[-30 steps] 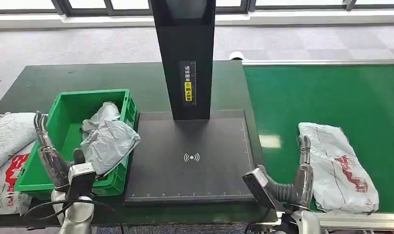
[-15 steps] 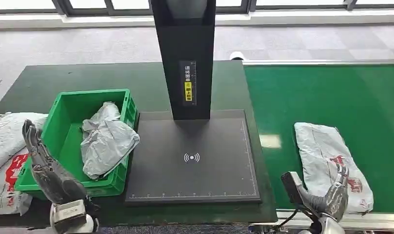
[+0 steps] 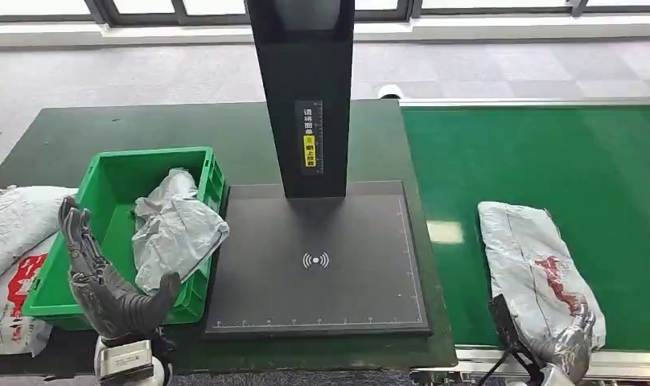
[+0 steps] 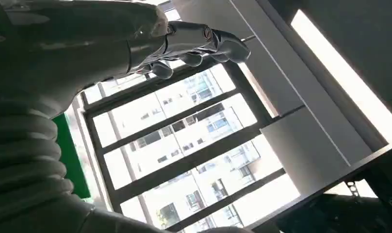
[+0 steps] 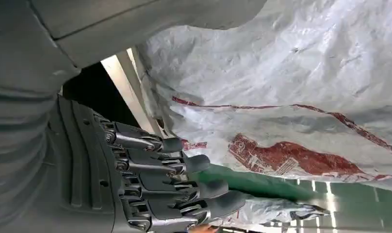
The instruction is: Moved the parcel from conveyor to table for the left to box.
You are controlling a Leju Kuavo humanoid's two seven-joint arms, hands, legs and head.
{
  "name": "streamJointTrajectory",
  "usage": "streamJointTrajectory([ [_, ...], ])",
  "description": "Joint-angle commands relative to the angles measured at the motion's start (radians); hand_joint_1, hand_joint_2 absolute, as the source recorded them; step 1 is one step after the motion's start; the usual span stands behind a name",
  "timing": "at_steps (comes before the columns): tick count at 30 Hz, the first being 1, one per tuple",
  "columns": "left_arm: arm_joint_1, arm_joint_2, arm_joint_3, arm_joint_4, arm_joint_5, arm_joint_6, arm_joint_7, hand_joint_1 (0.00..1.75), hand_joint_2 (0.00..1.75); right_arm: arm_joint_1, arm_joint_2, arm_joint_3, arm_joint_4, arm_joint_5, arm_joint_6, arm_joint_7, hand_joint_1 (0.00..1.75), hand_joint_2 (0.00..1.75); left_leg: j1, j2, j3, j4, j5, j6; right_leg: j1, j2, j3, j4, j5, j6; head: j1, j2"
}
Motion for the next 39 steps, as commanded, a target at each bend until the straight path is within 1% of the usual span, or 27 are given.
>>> streamJointTrajectory([
  [1, -0.009, 0.054, -0.032, 0.03, 0.005, 0.0, 0.005, 0.0, 1.75, -0.047, -0.019, -0.07, 0.096, 0.001, -0.001, -0.001, 0.0, 1.75, -0.001, 0.001, 0.002, -0.001, 0.0, 0.003, -0.001, 0.0, 0.002, -0.001, 0.0, 0.0, 0.0, 0.0],
  [2, -0.009, 0.054, -0.032, 0.03, 0.005, 0.0, 0.005, 0.0, 1.75, -0.047, -0.019, -0.07, 0.096, 0.001, -0.001, -0.001, 0.0, 1.75, -0.002, 0.001, 0.003, -0.003, 0.0, 0.004, -0.001, 0.0, 0.003, -0.002, 0.0, 0.0, 0.0, 0.0],
  [6, -0.019, 0.054, -0.034, 0.048, -0.003, 0.0, 0.005, 0.0, 1.75, -0.045, -0.018, -0.099, 0.096, 0.002, 0.006, 0.018, 0.0, 1.75, -0.001, 0.0, 0.002, -0.001, 0.0, 0.003, -0.001, 0.0, 0.002, -0.001, 0.0, 0.0, 0.0, 0.0],
  [9, -0.028, 0.055, -0.033, 0.064, -0.007, 0.0, 0.005, 0.0, 1.75, -0.048, -0.027, -0.117, 0.12, 0.014, 0.02, 0.035, 0.0, 1.75, -0.002, 0.0, 0.003, -0.003, 0.001, 0.004, -0.001, -0.002, 0.003, -0.003, 0.0, 0.0, 0.0, 0.0],
  [10, -0.032, 0.056, -0.035, 0.075, -0.009, 0.0, 0.005, 0.0, 1.75, -0.056, -0.029, -0.123, 0.142, 0.017, 0.037, 0.032, 0.0, 1.75, -0.001, -0.001, 0.002, -0.002, 0.0, 0.003, -0.001, -0.001, 0.002, -0.002, 0.0, 0.0, 0.0, 0.0],
  [11, -0.035, 0.057, -0.038, 0.081, -0.006, -0.001, 0.005, 0.0, 1.75, -0.062, -0.028, -0.128, 0.159, 0.019, 0.055, 0.031, 0.0, 1.75, -0.002, -0.001, 0.003, -0.003, 0.001, 0.004, -0.001, -0.002, 0.003, -0.002, 0.0, 0.0, 0.0, 0.0],
  [12, -0.039, 0.055, -0.038, 0.091, -0.008, -0.005, 0.005, 0.0, 1.75, -0.067, -0.03, -0.121, 0.175, 0.03, 0.065, 0.018, 0.93, 1.75, -0.001, 0.0, 0.003, -0.002, 0.0, 0.003, -0.001, -0.001, 0.002, -0.001, 0.0, 0.0, 0.0, 0.0],
  [13, -0.039, 0.052, -0.035, 0.094, -0.014, -0.006, 0.005, 0.0, 1.75, -0.071, -0.024, -0.13, 0.177, 0.014, 0.062, 0.002, 1.75, 1.75, -0.001, 0.0, 0.003, -0.003, 0.001, 0.004, -0.001, -0.001, 0.003, -0.003, 0.0, 0.0, 0.0, 0.0],
  [14, -0.043, 0.044, -0.029, 0.1, -0.023, -0.018, 0.005, 0.0, 1.75, -0.074, -0.023, -0.129, 0.188, 0.018, 0.087, 0.0, 1.75, 1.75, -0.001, 0.0, 0.002, -0.002, 0.0, 0.002, -0.001, -0.001, 0.002, -0.002, 0.0, 0.0, 0.0, 0.0],
  [16, -0.043, 0.038, -0.023, 0.098, -0.028, -0.024, 0.005, 0.0, 1.75, -0.075, -0.016, -0.134, 0.179, 0.012, 0.082, -0.011, 1.75, 1.75, -0.001, 0.0, 0.003, -0.003, 0.001, 0.004, -0.001, -0.001, 0.003, -0.003, 0.0, 0.0, 0.0, 0.0],
  [18, -0.044, 0.036, -0.018, 0.097, -0.034, -0.029, 0.005, 0.0, 1.75, -0.08, -0.015, -0.123, 0.178, 0.018, 0.099, -0.014, 1.75, 1.75, -0.001, 0.0, 0.002, -0.001, 0.0, 0.002, 0.0, -0.001, 0.002, -0.001, 0.0, 0.0, 0.0, 0.0],
  [22, -0.059, 0.039, -0.014, 0.118, -0.037, -0.043, 0.005, 0.0, 1.75, -0.081, -0.012, -0.109, 0.178, 0.022, 0.118, -0.016, 1.75, 1.75, -0.002, 0.001, 0.004, -0.002, 0.001, 0.004, -0.001, 0.0, 0.003, -0.002, 0.001, 0.0, 0.0, 0.0],
  [26, -0.067, 0.04, -0.014, 0.128, -0.04, -0.043, 0.005, 0.0, 1.75, -0.06, 0.009, -0.107, 0.125, 0.015, 0.121, -0.03, 1.75, 1.75, -0.001, 0.0, 0.004, -0.002, 0.001, 0.004, 0.0, -0.001, 0.004, -0.002, 0.001, 0.0, 0.0, 0.0],
  [27, -0.068, 0.042, -0.014, 0.128, -0.038, -0.041, 0.005, 0.0, 1.75, -0.05, 0.019, -0.102, 0.092, 0.014, 0.129, -0.036, 1.75, 1.75, -0.002, 0.0, 0.005, -0.003, 0.001, 0.005, -0.001, -0.001, 0.004, -0.003, 0.001, 0.0, 0.0, 0.0],
  [28, -0.069, 0.045, -0.015, 0.128, -0.037, -0.04, 0.005, 0.0, 1.75, -0.045, 0.027, -0.098, 0.069, 0.01, 0.132, -0.041, 1.75, 1.75, -0.001, 0.0, 0.004, -0.001, 0.0, 0.003, 0.0, -0.001, 0.003, -0.001, 0.001, 0.0, 0.0, 0.0],
  [31, -0.055, 0.045, -0.009, 0.117, -0.044, -0.029, 0.005, 0.0, 1.75, -0.025, 0.061, -0.074, -0.028, -0.014, 0.112, -0.082, 1.75, 1.75, -0.001, 0.001, 0.005, -0.002, 0.0, 0.004, 0.0, 0.0, 0.004, -0.002, 0.001, 0.0, 0.0, 0.0],
  [33, -0.036, 0.045, -0.003, 0.1, -0.047, -0.023, 0.005, 0.0, 1.75, -0.006, 0.096, -0.045, -0.146, -0.07, 0.078, -0.138, 1.75, 1.75, -0.001, 0.002, 0.005, -0.001, 0.0, 0.003, -0.001, 0.001, 0.003, -0.001, 0.001, 0.0, 0.0, 0.0],
  [34, -0.03, 0.045, -0.001, 0.095, -0.048, -0.021, 0.005, 0.0, 1.75, 0.005, 0.115, -0.03, -0.212, -0.119, 0.044, -0.181, 1.75, 1.75, -0.001, 0.002, 0.005, -0.002, 0.0, 0.004, -0.001, 0.001, 0.003, -0.001, 0.001, 0.0, 0.0, 0.0],
  [35, -0.015, 0.047, -0.001, 0.08, -0.049, -0.015, 0.005, 0.0, 1.75, 0.038, 0.14, 0.011, -0.329, -0.191, 0.014, -0.246, 1.75, 1.75, -0.002, 0.003, 0.004, -0.001, 0.0, 0.003, -0.001, 0.002, 0.002, 0.0, 0.0, 0.0, 0.0, 0.0],
  [36, -0.007, 0.049, -0.001, 0.071, -0.049, -0.011, 0.005, 0.0, 1.75, 0.065, 0.162, 0.039, -0.422, -0.245, -0.023, -0.285, 1.75, 1.75, -0.001, 0.004, 0.004, 0.0, -0.001, 0.002, -0.001, 0.003, 0.001, 0.001, 0.0, 0.0, 0.0, 0.0],
  [39, -0.003, 0.051, -0.003, 0.068, -0.047, -0.01, 0.005, 0.0, 1.75, 0.086, 0.173, 0.059, -0.487, -0.243, 0.01, -0.257, 1.75, 1.75, -0.002, 0.004, 0.002, 0.0, -0.001, 0.003, -0.002, 0.003, 0.0, 0.001, 0.0, -0.001, 0.0, 0.0],
])
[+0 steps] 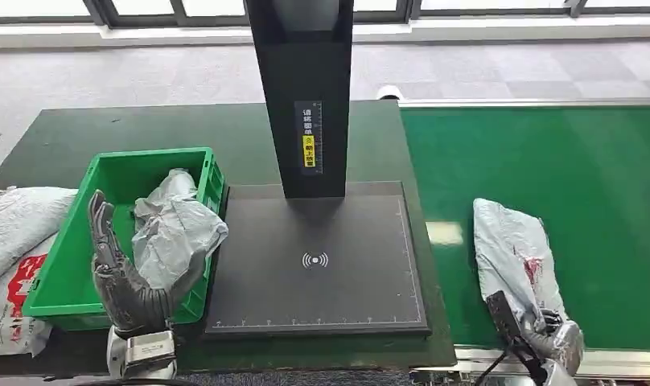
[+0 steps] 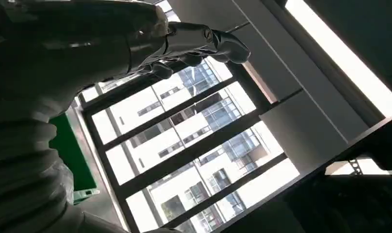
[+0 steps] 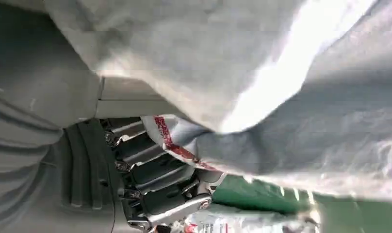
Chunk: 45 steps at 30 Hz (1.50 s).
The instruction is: Moved the parcel from conveyor to table for the left to box.
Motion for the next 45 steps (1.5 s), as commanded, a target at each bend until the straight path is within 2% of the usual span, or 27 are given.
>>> streamJointTrajectory([
  [1, 0.026, 0.046, 0.002, -0.003, 0.001, 0.012, 0.005, 0.0, 1.75, 0.102, 0.127, 0.11, -0.435, -0.141, -0.049, -0.088, 1.75, 1.75, -0.002, 0.002, 0.0, -0.001, -0.001, 0.002, -0.002, 0.001, -0.002, 0.001, -0.001, 0.0, 0.0, 0.0],
  [3, 0.023, 0.045, 0.002, 0.001, 0.0, 0.012, 0.005, 0.0, 1.75, 0.103, 0.122, 0.113, -0.421, -0.14, -0.051, -0.089, 1.75, 1.75, -0.001, 0.001, 0.0, -0.001, -0.001, 0.002, -0.001, 0.001, -0.001, 0.0, -0.001, 0.0, 0.0, 0.0],
  [4, 0.023, 0.043, 0.003, 0.001, -0.001, 0.015, 0.005, 0.0, 1.75, 0.102, 0.122, 0.116, -0.423, -0.189, -0.081, -0.125, 1.75, 1.75, -0.002, 0.001, 0.001, -0.002, -0.001, 0.004, -0.001, 0.0, 0.001, -0.001, -0.001, 0.0, 0.0, 0.0],
  [6, 0.025, 0.046, -0.002, -0.001, 0.005, 0.022, 0.005, 0.0, 1.75, 0.145, 0.143, 0.181, -0.533, -0.332, -0.188, -0.298, 1.75, 1.75, -0.002, 0.002, 0.001, -0.002, 0.0, 0.005, -0.001, 0.001, 0.0, -0.001, -0.001, 0.0, 0.0, 0.0],
  [8, 0.02, 0.054, -0.008, 0.002, 0.018, 0.022, 0.005, 0.0, 1.75, 0.218, 0.174, 0.301, -0.697, -0.437, -0.245, -0.43, 1.75, 1.75, -0.003, 0.002, -0.001, -0.001, -0.001, 0.004, -0.002, 0.0, -0.002, 0.001, -0.002, 0.0, 0.0, 0.0],
  [9, 0.012, 0.056, -0.009, 0.007, 0.024, 0.022, 0.005, 0.0, 1.75, 0.247, 0.176, 0.371, -0.745, -0.441, -0.259, -0.456, 1.75, 1.75, -0.003, 0.002, -0.001, -0.001, -0.001, 0.005, -0.002, 0.001, -0.001, 0.001, -0.002, 0.0, 0.0, 0.0],
  [11, 0.0, 0.055, -0.01, 0.013, 0.033, 0.022, 0.005, 0.0, 1.75, 0.278, 0.18, 0.507, -0.806, -0.414, -0.292, -0.454, 1.75, 1.75, -0.004, 0.002, -0.002, 0.0, -0.001, 0.003, -0.003, 0.001, -0.003, 0.002, -0.002, 0.0, 0.0, 0.0],
  [15, -0.006, 0.064, -0.017, 0.02, 0.063, 0.022, 0.005, 0.0, 1.75, 0.292, 0.151, 0.67, -0.808, -0.376, -0.292, -0.444, 1.75, 1.75, -0.003, 0.005, -0.001, -0.001, -0.001, 0.003, -0.002, 0.004, -0.002, 0.001, -0.002, -0.001, 0.0, 0.0],
  [23, -0.01, 0.076, -0.027, 0.036, 0.09, 0.022, 0.005, 0.0, 1.75, 0.247, 0.097, 0.724, -0.679, -0.428, -0.195, -0.418, 1.75, 1.75, -0.001, 0.002, 0.003, -0.004, 0.0, 0.005, 0.0, 0.0, 0.002, -0.004, -0.001, -0.001, 0.0, 0.0],
  [25, -0.014, 0.078, -0.031, 0.044, 0.104, 0.022, 0.005, 0.0, 1.75, 0.233, 0.083, 0.746, -0.647, -0.509, -0.098, -0.426, 1.75, 1.75, -0.001, 0.0, 0.002, -0.003, 0.0, 0.004, -0.001, -0.001, 0.002, -0.003, -0.002, -0.001, 0.0, 0.0],
  [27, -0.021, 0.06, -0.015, 0.055, 0.106, 0.022, 0.005, 0.0, 1.75, 0.189, 0.081, 0.758, -0.535, -0.48, -0.02, -0.381, 1.75, 1.75, -0.001, 0.001, 0.002, -0.003, 0.0, 0.003, 0.0, 0.0, 0.002, -0.003, -0.001, -0.001, 0.0, 0.0],
  [28, -0.023, 0.049, -0.003, 0.063, 0.104, 0.022, 0.005, 0.0, 0.0, 0.166, 0.082, 0.764, -0.47, -0.489, 0.022, -0.366, 1.75, 1.75, -0.001, 0.003, 0.004, -0.004, 0.0, 0.004, 0.0, 0.002, 0.003, -0.004, 0.0, -0.001, 0.0, 0.0],
  [29, -0.028, 0.037, 0.012, 0.084, 0.108, 0.022, 0.005, 0.0, 0.0, 0.134, 0.078, 0.779, -0.379, -0.482, 0.079, -0.34, 1.75, 1.75, 0.0, 0.003, 0.004, -0.003, 0.0, 0.002, 0.0, 0.003, 0.003, -0.003, -0.001, -0.001, 0.0, 0.0],
  [30, -0.032, 0.034, 0.017, 0.09, 0.11, 0.022, 0.005, 0.0, 0.0, 0.12, 0.08, 0.784, -0.331, -0.479, 0.08, -0.343, 1.75, 1.75, 0.0, 0.003, 0.004, -0.004, 0.0, 0.003, 0.001, 0.002, 0.003, -0.004, 0.0, -0.001, 0.0, 0.0],
  [45, -0.032, 0.034, 0.017, 0.09, 0.11, 0.022, 0.005, 0.0, 0.0, 0.12, 0.08, 0.784, -0.331, -0.479, 0.08, -0.343, 1.75, 1.75, -0.001, 0.0, 0.001, -0.002, 0.0, 0.002, 0.0, 0.0, 0.001, -0.002, -0.002, -0.001, 0.0, 0.0],
])
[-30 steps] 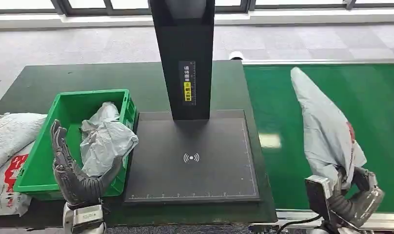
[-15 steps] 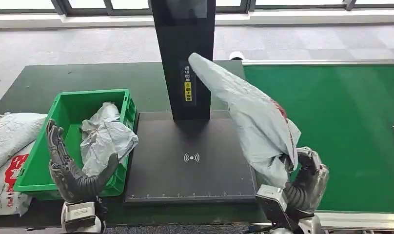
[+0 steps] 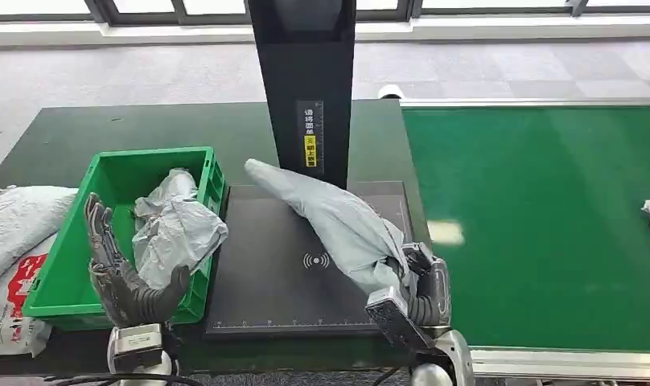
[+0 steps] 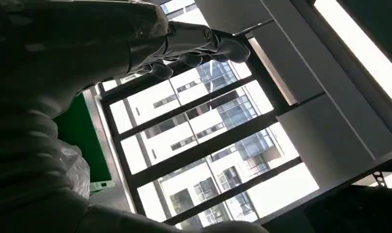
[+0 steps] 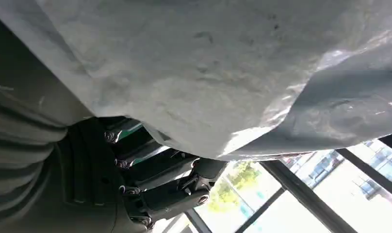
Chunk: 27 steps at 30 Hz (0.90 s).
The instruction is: Moved the parcel from conveyor to table for the left to box.
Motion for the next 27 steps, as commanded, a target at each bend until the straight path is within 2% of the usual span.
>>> streamJointTrajectory([
  [1, -0.026, 0.025, 0.017, 0.057, 0.004, 0.003, 0.005, 0.0, 0.0, -0.044, -0.042, 0.034, 0.094, -0.002, 0.002, 0.003, 1.75, 1.75, -0.001, 0.002, 0.003, -0.003, 0.0, 0.004, -0.001, 0.001, 0.003, -0.002, 0.001, 0.0, 0.0, 0.0],
  [26, -0.026, 0.025, 0.017, 0.057, 0.004, 0.003, 0.005, 0.0, 0.0, -0.044, -0.042, 0.034, 0.094, -0.002, 0.002, 0.003, 1.75, 1.75, -0.001, 0.001, 0.002, -0.002, 0.0, 0.003, -0.001, 0.0, 0.002, -0.002, 0.0, 0.0, 0.0, 0.0],
  [27, -0.035, -0.063, 0.137, 0.119, -0.116, 0.003, 0.117, 0.0, 0.0, -0.093, -0.076, 0.055, 0.203, 0.16, 0.119, 0.246, 0.0, 1.75, -0.001, 0.001, 0.003, -0.003, 0.001, 0.005, -0.001, 0.0, 0.002, -0.003, 0.001, 0.0, 0.0, 0.0],
])
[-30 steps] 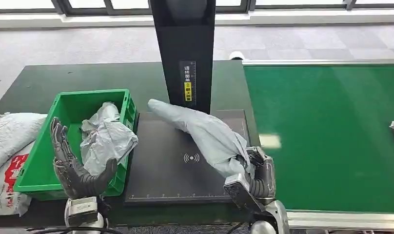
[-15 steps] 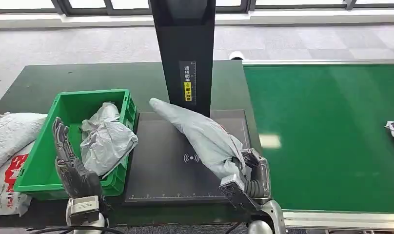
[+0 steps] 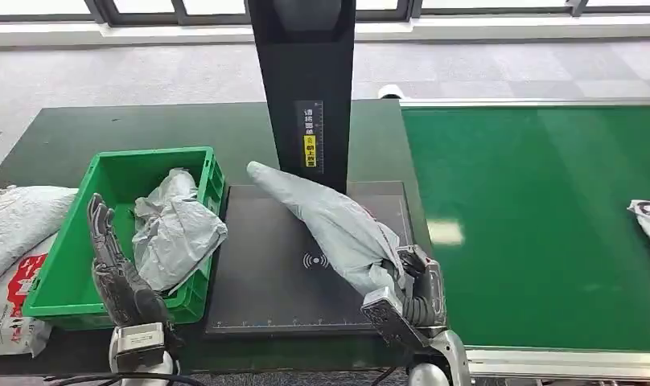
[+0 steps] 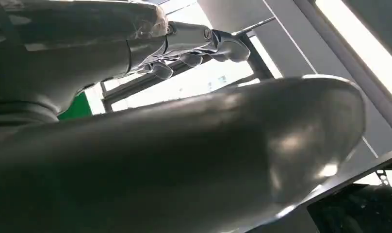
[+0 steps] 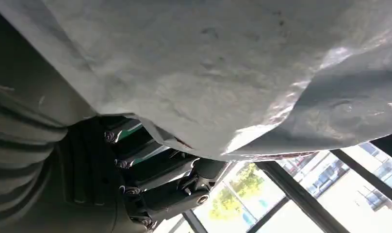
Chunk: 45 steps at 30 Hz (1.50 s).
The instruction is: Moved the parcel from conveyor to table for the left to box.
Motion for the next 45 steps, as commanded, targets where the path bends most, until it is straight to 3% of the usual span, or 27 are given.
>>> streamJointTrajectory([
  [1, -0.061, -0.063, 0.146, 0.158, -0.102, 0.002, 0.103, 0.0, 0.0, -0.144, -0.077, 0.047, 0.303, 0.14, 0.059, 0.209, 0.0, 1.75, -0.001, 0.001, 0.002, -0.002, 0.0, 0.003, -0.001, 0.0, 0.002, -0.002, 0.0, 0.0, 0.0, 0.0],
  [4, -0.075, -0.063, 0.167, 0.177, -0.102, 0.002, 0.082, 0.0, 0.0, -0.197, -0.073, 0.04, 0.423, 0.126, 0.003, 0.174, 0.0, 1.75, -0.001, 0.006, 0.007, -0.007, 0.003, 0.006, 0.0, 0.005, 0.006, -0.008, 0.005, 0.001, 0.0, 0.0],
  [12, -0.075, -0.063, 0.12, 0.19, -0.108, 0.002, 0.102, 0.0, 0.0, -0.189, -0.073, 0.046, 0.414, 0.135, 0.004, 0.196, 0.0, 1.75, -0.002, 0.001, 0.005, -0.004, 0.002, 0.005, -0.001, 0.0, 0.004, -0.004, 0.002, 0.001, 0.0, 0.0],
  [20, -0.09, 0.035, 0.007, 0.21, -0.026, -0.005, 0.125, 0.0, 0.0, -0.176, -0.086, 0.053, 0.385, 0.135, 0.011, 0.213, 0.0, 1.75, -0.002, 0.001, 0.004, -0.004, 0.002, 0.005, -0.001, 0.0, 0.003, -0.004, 0.002, 0.001, 0.0, 0.0],
  [26, -0.089, 0.052, -0.009, 0.212, -0.032, 0.0, 0.112, 0.0, 0.0, -0.167, -0.088, 0.054, 0.352, 0.122, 0.012, 0.19, 0.0, 1.75, -0.002, 0.001, 0.003, -0.004, 0.002, 0.006, -0.001, -0.001, 0.003, -0.004, 0.002, 0.001, 0.0, 0.0],
  [28, -0.093, 0.106, -0.089, 0.225, -0.11, -0.181, 0.153, 0.0, 0.0, -0.127, -0.094, 0.052, 0.267, 0.103, 0.01, 0.167, 0.0, 1.75, -0.002, 0.0, 0.002, -0.002, 0.001, 0.003, -0.001, -0.001, 0.001, -0.001, 0.001, 0.001, 0.0, 0.0],
  [31, -0.096, 0.103, -0.122, 0.25, -0.214, -0.224, 0.154, 0.0, 0.0, -0.076, -0.099, 0.061, 0.151, 0.096, 0.054, 0.163, 0.0, 1.75, -0.002, -0.002, 0.003, -0.004, 0.002, 0.005, -0.002, -0.004, 0.003, -0.003, 0.001, 0.001, 0.0, 0.0],
  [32, -0.106, 0.12, -0.166, 0.269, -0.294, -0.285, 0.175, 0.0, 1.75, -0.063, -0.102, 0.066, 0.116, 0.082, 0.066, 0.145, 0.0, 1.75, -0.002, -0.002, 0.001, -0.001, 0.001, 0.003, -0.001, -0.003, 0.001, -0.001, 0.0, 0.001, 0.0, 0.0],
  [37, -0.145, 0.105, -0.25, 0.361, -0.447, -0.333, 0.208, 0.0, 1.75, -0.032, -0.109, 0.08, 0.008, 0.012, 0.131, 0.097, 0.0, 1.75, -0.002, -0.002, 0.001, -0.001, 0.001, 0.003, -0.002, -0.002, 0.0, -0.001, 0.0, 0.001, 0.0, 0.0],
  [45, -0.344, 0.066, -0.402, 0.611, -0.564, -0.445, 0.203, 0.0, 1.75, -0.09, -0.096, 0.095, 0.074, -0.02, 0.173, 0.052, 0.0, 1.75, -0.002, -0.002, 0.001, -0.003, 0.002, 0.006, -0.002, -0.004, 0.001, -0.003, 0.002, 0.001, 0.0, 0.0],
])
